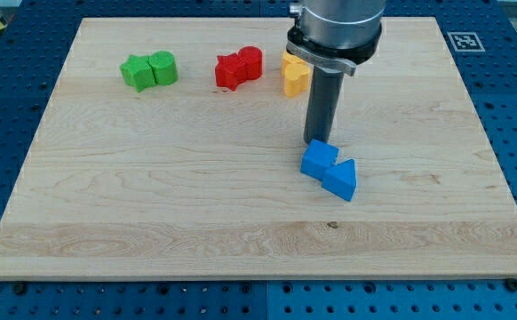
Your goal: Move your arm to the bottom center of the board
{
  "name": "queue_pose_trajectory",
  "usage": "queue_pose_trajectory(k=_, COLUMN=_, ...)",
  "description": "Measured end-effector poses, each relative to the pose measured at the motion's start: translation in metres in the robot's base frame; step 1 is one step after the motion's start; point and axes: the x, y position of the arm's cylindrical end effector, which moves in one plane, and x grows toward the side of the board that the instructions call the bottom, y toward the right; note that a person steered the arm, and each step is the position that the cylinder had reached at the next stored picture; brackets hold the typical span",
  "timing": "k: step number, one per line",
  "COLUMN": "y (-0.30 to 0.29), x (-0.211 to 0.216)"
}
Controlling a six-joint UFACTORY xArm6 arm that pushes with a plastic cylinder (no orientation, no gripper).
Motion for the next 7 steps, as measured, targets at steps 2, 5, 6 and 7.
queue_pose_trajectory(k=2, y=-0.022, x=0.0)
queue_pose_trajectory(k=5, y=0.008, x=-0.041)
queue_pose_trajectory(k=6, y=0.036, x=-0.036)
queue_pose_trajectory(k=7, y=0.051, x=-0.012)
